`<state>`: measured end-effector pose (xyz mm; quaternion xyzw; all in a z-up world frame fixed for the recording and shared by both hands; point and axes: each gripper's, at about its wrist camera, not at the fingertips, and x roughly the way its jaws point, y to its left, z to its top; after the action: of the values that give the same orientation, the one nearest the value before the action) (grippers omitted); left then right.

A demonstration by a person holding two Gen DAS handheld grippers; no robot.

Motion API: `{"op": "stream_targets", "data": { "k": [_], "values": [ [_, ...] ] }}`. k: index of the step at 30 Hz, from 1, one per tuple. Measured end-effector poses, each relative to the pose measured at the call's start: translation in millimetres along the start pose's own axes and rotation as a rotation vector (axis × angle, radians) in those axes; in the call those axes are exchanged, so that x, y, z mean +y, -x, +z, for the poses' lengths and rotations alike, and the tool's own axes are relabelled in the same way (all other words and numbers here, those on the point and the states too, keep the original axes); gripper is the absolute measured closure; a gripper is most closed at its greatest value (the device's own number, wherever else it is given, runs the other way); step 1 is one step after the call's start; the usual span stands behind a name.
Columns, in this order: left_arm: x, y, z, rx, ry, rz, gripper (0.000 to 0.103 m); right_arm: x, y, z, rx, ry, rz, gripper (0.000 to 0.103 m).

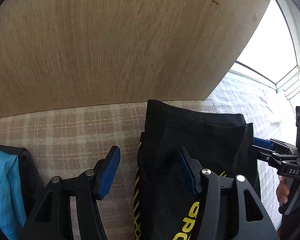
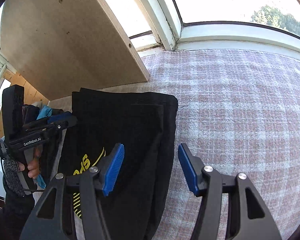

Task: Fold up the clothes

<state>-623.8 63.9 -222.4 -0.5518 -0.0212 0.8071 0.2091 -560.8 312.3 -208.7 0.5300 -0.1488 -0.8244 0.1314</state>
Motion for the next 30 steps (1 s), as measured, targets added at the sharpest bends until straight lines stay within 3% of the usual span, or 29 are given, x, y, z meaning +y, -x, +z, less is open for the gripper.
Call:
{"op": "stream_targets", "data": {
  "k": [6, 12, 15, 17, 19, 20, 22, 24, 27, 30],
  "values": [
    [-3.1, -10.0, 5.8, 0.012, -0.035, -0.037, 0.047, -3.8, -27.5, 10.4, 0.022, 0.016, 0.009, 0.047],
    [-6.8, -11.9, 6.0, -0.009, -0.074, -0.047, 0.047, 4.9, -35.3, 15.8, -0.023, 0.074, 0.033, 0.044],
    [-12.5, -9.4, 2.5, -0.028, -0.122, -0.050, 0.061, 12.0, -37.8, 10.0, -0.055, 0.121, 0.023, 0.044],
    [-16.5, -7.0, 0.4, -0.039, -0.153, -0.055, 0.069, 17.9, -39.0, 8.1, -0.049, 0.162, 0.002, 0.051],
    [-22.4, -3.2, -3.5, -0.058, -0.189, -0.059, 0.085, 20.1, -39.3, 7.3, -0.041, 0.175, 0.007, 0.061],
    [-25.3, -1.3, -5.5, -0.068, -0.206, -0.060, 0.086, 19.6, -39.1, 7.3, -0.037, 0.171, 0.019, 0.069],
    [-27.9, 2.2, -10.0, -0.098, -0.214, -0.055, 0.087, 20.1, -37.0, 6.2, -0.041, 0.173, 0.035, 0.074],
    [-20.6, 9.3, -14.8, -0.133, -0.158, -0.108, 0.088, 21.8, -34.1, 4.3, -0.050, 0.174, 0.049, 0.082],
    [-6.4, 25.1, -23.6, -0.171, -0.055, -0.214, 0.088, 24.2, -25.7, -0.1, -0.077, 0.153, 0.075, 0.084],
    [-9.5, 55.2, -38.1, -0.225, -0.057, -0.232, 0.088, 28.4, -6.8, -8.4, -0.121, 0.127, 0.116, 0.084]
  ]
}}
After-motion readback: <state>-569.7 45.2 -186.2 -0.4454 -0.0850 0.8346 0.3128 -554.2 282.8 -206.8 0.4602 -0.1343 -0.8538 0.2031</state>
